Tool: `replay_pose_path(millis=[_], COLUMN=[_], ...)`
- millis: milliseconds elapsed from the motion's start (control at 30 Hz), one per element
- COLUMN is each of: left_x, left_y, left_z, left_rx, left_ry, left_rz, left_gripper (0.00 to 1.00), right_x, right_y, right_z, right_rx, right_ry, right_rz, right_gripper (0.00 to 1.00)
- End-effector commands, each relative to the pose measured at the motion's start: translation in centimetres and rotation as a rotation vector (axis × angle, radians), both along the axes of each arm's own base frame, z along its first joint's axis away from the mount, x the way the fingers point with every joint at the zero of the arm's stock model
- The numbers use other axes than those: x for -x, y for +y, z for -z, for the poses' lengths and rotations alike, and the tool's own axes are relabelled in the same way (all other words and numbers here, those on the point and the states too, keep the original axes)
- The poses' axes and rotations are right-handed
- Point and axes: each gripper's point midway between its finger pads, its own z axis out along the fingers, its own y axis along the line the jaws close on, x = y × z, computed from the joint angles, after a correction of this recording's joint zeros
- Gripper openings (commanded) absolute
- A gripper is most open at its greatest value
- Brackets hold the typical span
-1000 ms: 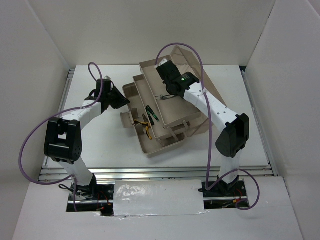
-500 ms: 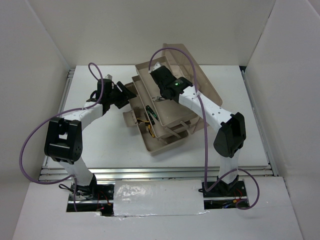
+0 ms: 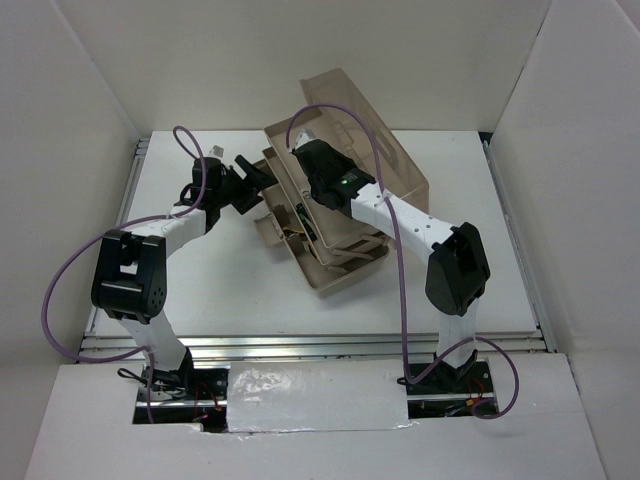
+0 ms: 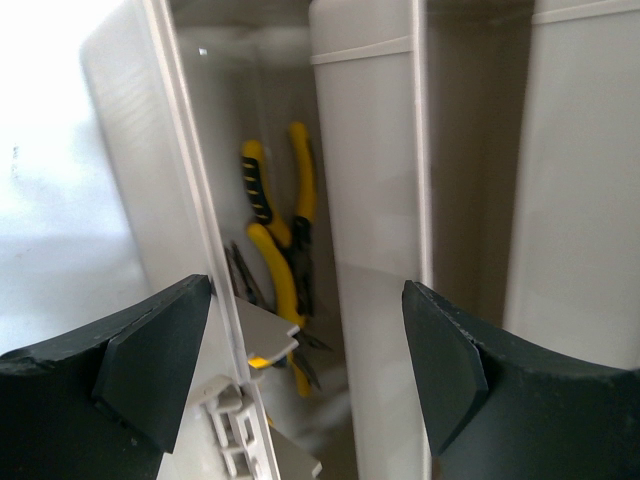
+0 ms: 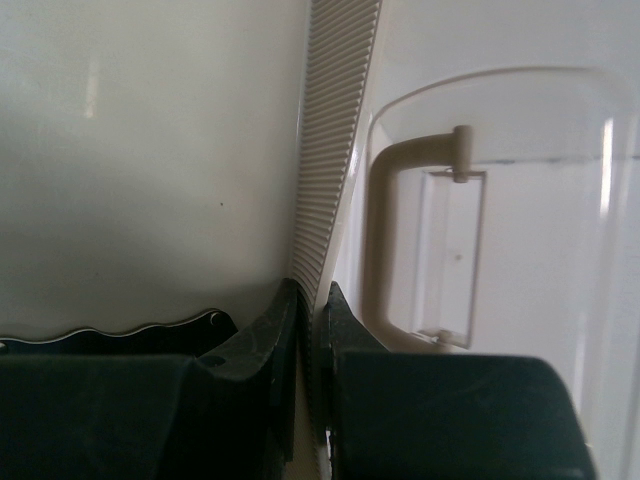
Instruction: Sort the tools into containers
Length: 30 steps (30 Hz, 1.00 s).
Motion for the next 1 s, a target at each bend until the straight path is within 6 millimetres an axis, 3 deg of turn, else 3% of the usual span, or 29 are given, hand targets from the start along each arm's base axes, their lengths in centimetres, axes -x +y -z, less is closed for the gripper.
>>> replay_pose_path(millis=[0,167,233,267,333,500,533,600,633,700,733,767,867,900,967], left_x=[-0.4,1.0,1.9,1.8,1.8,1.3,1.0,0.1,-0.1,-1.0,-1.6,-1.8,-2.8,-2.9,-3.8], left_y=[-1.0,2.1,2.4,4.0,5.4,5.9,5.4,4.7,3.6,2.7,3.0,1.6,0.1,-0.8,-1.7], left_z=[-7.8,-10.7,-12.4,-13.3,-15.3,-18.7,-19.6,-19.5,-20.6,-20.3,-21.3,-21.1,-21.6,-22.6,-21.6], left_rx=[0.153,0.185,0.222,0.234,0.241,0.293,0.292,0.303,0.315,0.356,0.365,0.392,0.436,0.453,0.509], left_ry=[-0.245,-0.334,-0.38,-0.405,-0.467,-0.542,-0.563,-0.562,-0.594,-0.586,-0.635,-0.633,-0.656,-0.679,-0.646], left_rz=[0.104,0.124,0.17,0.148,0.15,0.162,0.164,0.164,0.18,0.186,0.161,0.177,0.199,0.223,0.244], left_gripper=[0.91,0.91,0.89,0.86,0.84,0.82,0.83,0.85,0.84,0.84,0.84,0.84,0.81,0.8,0.78], right_x=[-0.6,-1.2,-1.4,-1.4,-1.3,-1.1,-1.1,-1.1,-1.1,-1.1,-1.2,-1.2,-1.3,-1.3,-1.4], right_y=[0.4,0.0,-0.2,-0.1,0.0,0.1,0.2,0.2,0.1,0.1,0.2,0.1,0.3,0.2,0.3], right_z=[-3.4,-3.4,-3.5,-3.5,-3.5,-3.5,-3.6,-3.4,-3.4,-3.1,-3.2,-3.0,-2.9,-2.9,-2.8], right_rx=[0.164,0.203,0.207,0.206,0.204,0.212,0.209,0.221,0.22,0.232,0.23,0.24,0.237,0.237,0.237], right_ry=[-0.122,-0.139,-0.141,-0.144,-0.144,-0.145,-0.152,-0.149,-0.152,-0.15,-0.159,-0.154,-0.153,-0.153,-0.152], right_rz=[-0.015,-0.015,-0.01,-0.014,-0.016,-0.024,-0.025,-0.029,-0.026,-0.028,-0.027,-0.028,-0.03,-0.029,-0.034], right_gripper=[0.0,0.0,0.01,0.02,0.02,0.06,0.07,0.08,0.08,0.09,0.09,0.09,0.1,0.1,0.1])
